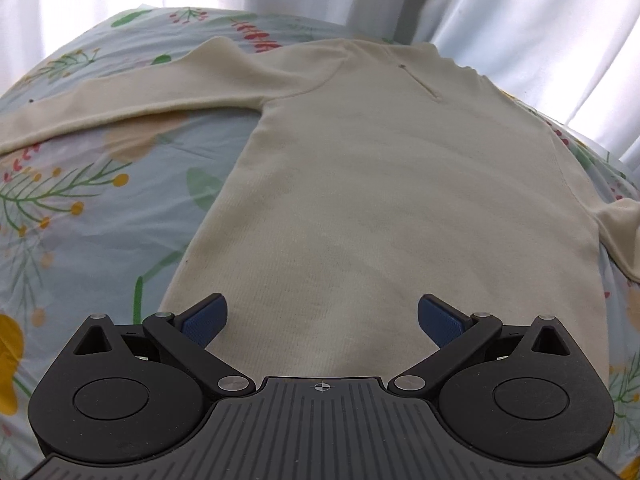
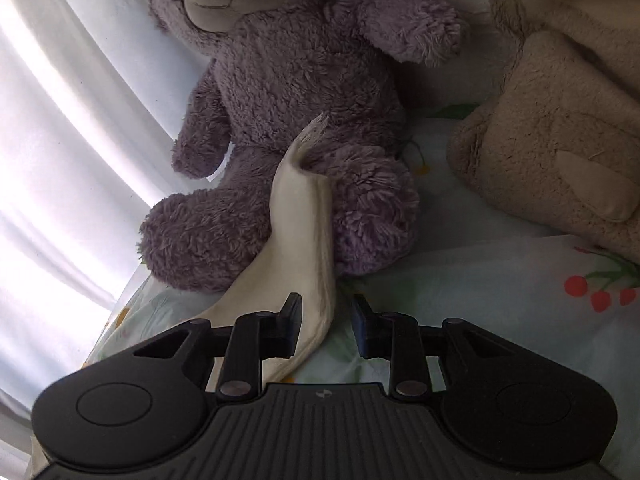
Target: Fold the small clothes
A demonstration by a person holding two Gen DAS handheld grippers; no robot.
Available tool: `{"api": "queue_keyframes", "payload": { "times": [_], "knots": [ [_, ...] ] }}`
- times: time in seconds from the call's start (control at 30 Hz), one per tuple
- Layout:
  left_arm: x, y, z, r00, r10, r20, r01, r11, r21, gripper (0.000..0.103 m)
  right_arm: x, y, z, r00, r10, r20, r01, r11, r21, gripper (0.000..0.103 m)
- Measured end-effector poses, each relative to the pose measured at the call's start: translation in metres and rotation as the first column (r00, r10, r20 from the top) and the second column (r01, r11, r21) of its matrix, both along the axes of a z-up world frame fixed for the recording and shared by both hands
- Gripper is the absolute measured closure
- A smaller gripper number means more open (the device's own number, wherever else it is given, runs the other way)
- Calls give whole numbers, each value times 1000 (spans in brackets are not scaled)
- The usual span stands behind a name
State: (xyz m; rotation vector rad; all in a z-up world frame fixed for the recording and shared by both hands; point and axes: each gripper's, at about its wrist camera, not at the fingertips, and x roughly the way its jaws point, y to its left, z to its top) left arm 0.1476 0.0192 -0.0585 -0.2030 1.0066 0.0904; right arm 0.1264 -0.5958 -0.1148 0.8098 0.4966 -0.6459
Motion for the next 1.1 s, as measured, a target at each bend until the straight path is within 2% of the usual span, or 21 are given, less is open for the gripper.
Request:
{"api": "queue_keyframes", "payload": {
  "times": [0.1, 0.23, 0.27, 0.3, 0.33, 0.37, 0.43, 0.53, 0.63, 0.67, 0.73, 0.77, 0.83, 0.87, 0.9, 0.93, 0.97, 1.0, 1.1],
  "knots": [
    [2, 2, -6, 1000, 21, -5, -21, 1000, -14, 0, 9, -5, -4, 1000, 0, 24, 0, 1000, -10, 74],
    [6, -2, -8, 1000, -5, -4, 5, 1000, 31, 0, 25, -10, -7, 1000, 10, 13, -9, 1000, -25, 73],
    [7, -4, -9, 1000, -17, -12, 17, 999, 45, 0, 28, -10, -8, 1000, 11, 4, -11, 1000, -29, 78],
    [9, -5, -9, 999, -31, -22, 33, 998, 62, 0, 31, -10, -8, 1000, 11, 1, -11, 999, -38, 92],
    [11, -7, -10, 999, -43, -33, 45, 996, 77, 0, 33, -9, -6, 1000, 8, -2, -8, 999, -52, 96],
    [12, -8, -10, 998, -51, -42, 54, 995, 87, 0, 34, -6, -3, 1000, 4, 0, -4, 998, -66, 96],
    [16, -9, -11, 996, -68, -64, 74, 992, 105, 0, 38, 3, 8, 1000, -11, 8, 12, 991, -135, 97],
    [20, -7, -10, 993, -94, -75, 102, 990, 99, 0, 48, 32, 41, 999, 30, 16, -24, 955, -297, 97],
    [25, -5, -3, 993, -104, -61, 109, 991, 76, 0, 63, 79, 81, 982, 181, 54, -146, 909, -391, 97],
    [26, -4, 3, 993, -110, -35, 112, 992, 52, 0, 69, 98, 93, 967, 248, 66, -198, 886, -420, 97],
    [29, -4, 19, 990, -134, 47, 134, 991, 4, 0, 79, 149, 117, 889, 447, 102, -349, 804, -482, 97],
    [33, -5, 29, 985, -146, 95, 148, 989, -17, 0, 85, 175, 124, 830, 547, 109, -427, 749, -507, 97],
    [42, -6, 44, 973, -162, 167, 174, 983, -63, 0, 95, 235, 129, 672, 734, 94, -589, 608, -532, 94],
    [49, -8, 51, 967, -160, 196, 181, 979, -93, 0, 100, 259, 126, 586, 807, 78, -671, 537, -512, 80],
    [58, -10, 57, 963, -156, 222, 185, 975, -120, 0, 105, 279, 120, 516, 855, 55, -737, 476, -480, 58],
    [65, -12, 61, 957, -159, 244, 199, 969, -149, 0, 106, 294, 113, 479, 877, 37, -770, 440, -462, 52],
    [72, -13, 62, 951, -169, 258, 217, 961, -169, 0, 106, 302, 106, 474, 880, 28, -775, 433, -460, 51],
    [81, -15, 63, 945, -182, 273, 238, 953, -188, 0, 105, 307, 98, 492, 870, 17, -772, 445, -454, 50],
    [113, -21, 56, 941, -221, 258, 285, 927, -243, 0, 105, 295, 72, 565, 825, 11, -774, 535, -339, 50]
  ]
}}
